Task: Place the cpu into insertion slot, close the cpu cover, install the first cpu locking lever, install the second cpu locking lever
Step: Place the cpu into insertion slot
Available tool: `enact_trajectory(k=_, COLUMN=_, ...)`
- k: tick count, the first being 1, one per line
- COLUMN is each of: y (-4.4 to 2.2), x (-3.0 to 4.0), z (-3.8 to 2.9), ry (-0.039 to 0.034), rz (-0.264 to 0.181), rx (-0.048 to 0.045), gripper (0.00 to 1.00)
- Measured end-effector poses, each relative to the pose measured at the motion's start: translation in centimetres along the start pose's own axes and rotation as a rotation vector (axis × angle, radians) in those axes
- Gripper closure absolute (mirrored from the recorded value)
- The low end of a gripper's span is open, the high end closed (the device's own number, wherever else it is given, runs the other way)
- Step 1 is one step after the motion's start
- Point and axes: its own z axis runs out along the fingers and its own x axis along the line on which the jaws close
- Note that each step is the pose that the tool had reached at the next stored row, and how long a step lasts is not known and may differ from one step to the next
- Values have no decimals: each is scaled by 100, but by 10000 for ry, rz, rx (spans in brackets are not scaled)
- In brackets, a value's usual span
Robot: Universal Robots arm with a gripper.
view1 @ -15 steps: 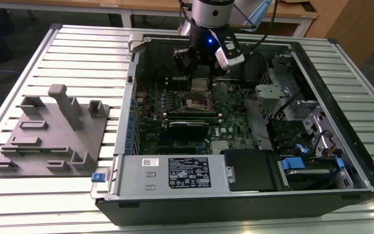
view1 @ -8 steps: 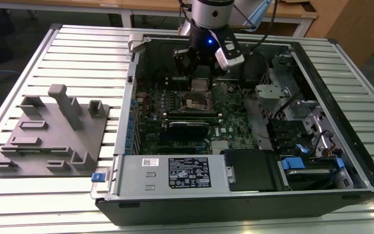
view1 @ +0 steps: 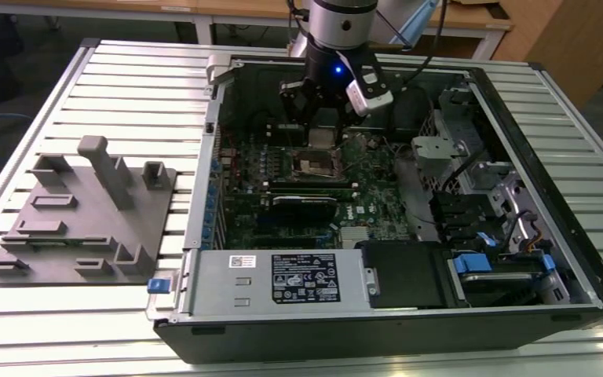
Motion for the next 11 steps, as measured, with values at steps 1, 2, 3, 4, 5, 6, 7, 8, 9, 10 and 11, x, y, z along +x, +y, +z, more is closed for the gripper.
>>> enact_trajectory(k=1, y=0, x=0, z=1, ry=0, rz=0, rx=0, gripper=46)
enact_trajectory(k=2, y=0, x=0, z=2, ry=0, rz=0, rx=0, gripper=46)
enact_trajectory(k=3, y=0, x=0, z=4, ry=0, rz=0, rx=0, gripper=46)
enact_trajectory(k=4, y=1, x=0, z=9, ry=-2, rz=0, rx=-3, gripper=46)
enact_trajectory(k=5, y=1, x=0, z=13, ry=-1, rz=0, rx=2, gripper=46)
enact_trajectory(k=6, y=0, x=0, z=17, ry=0, rz=1, rx=7, gripper=46)
enact_trajectory(k=7, y=0, x=0, z=19, ry=0, rz=0, rx=9, gripper=46)
enact_trajectory(k=8, y=0, x=0, z=20, ry=1, rz=0, rx=12, gripper=46)
enact_trajectory(k=9, y=0, x=0, z=20, ry=1, rz=0, rx=13, gripper=46)
enact_trajectory(k=10, y=0, x=0, z=21, ry=1, rz=0, rx=12, gripper=46)
enact_trajectory(k=11, y=0, x=0, z=22, ry=0, rz=0, rx=10, gripper=46)
